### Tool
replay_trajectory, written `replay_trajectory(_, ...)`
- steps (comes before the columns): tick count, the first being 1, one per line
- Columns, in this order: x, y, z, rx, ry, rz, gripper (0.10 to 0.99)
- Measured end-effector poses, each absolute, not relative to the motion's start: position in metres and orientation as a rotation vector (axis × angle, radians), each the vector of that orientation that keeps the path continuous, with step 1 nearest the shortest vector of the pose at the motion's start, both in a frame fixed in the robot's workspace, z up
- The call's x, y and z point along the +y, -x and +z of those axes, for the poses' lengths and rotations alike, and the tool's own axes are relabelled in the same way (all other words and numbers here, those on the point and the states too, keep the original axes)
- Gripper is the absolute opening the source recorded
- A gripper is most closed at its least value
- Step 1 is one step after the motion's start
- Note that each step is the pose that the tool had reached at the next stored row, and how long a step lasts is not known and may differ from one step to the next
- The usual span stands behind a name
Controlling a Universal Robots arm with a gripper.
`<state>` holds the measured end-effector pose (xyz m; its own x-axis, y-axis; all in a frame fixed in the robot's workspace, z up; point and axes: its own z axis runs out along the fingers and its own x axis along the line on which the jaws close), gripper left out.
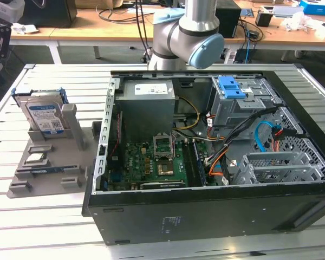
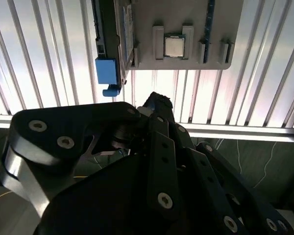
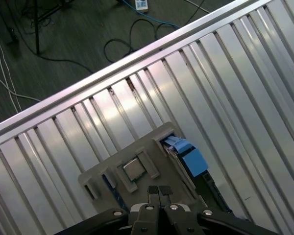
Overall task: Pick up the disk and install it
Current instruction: 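Pick up the disk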
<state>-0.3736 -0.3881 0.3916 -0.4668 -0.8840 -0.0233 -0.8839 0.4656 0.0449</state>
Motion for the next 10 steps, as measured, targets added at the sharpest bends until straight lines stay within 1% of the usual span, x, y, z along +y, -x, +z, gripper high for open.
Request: replay_trajectory(10,-0.3882,0.3736,0.3916,-2.633,-1.704,-0.079,0.106)
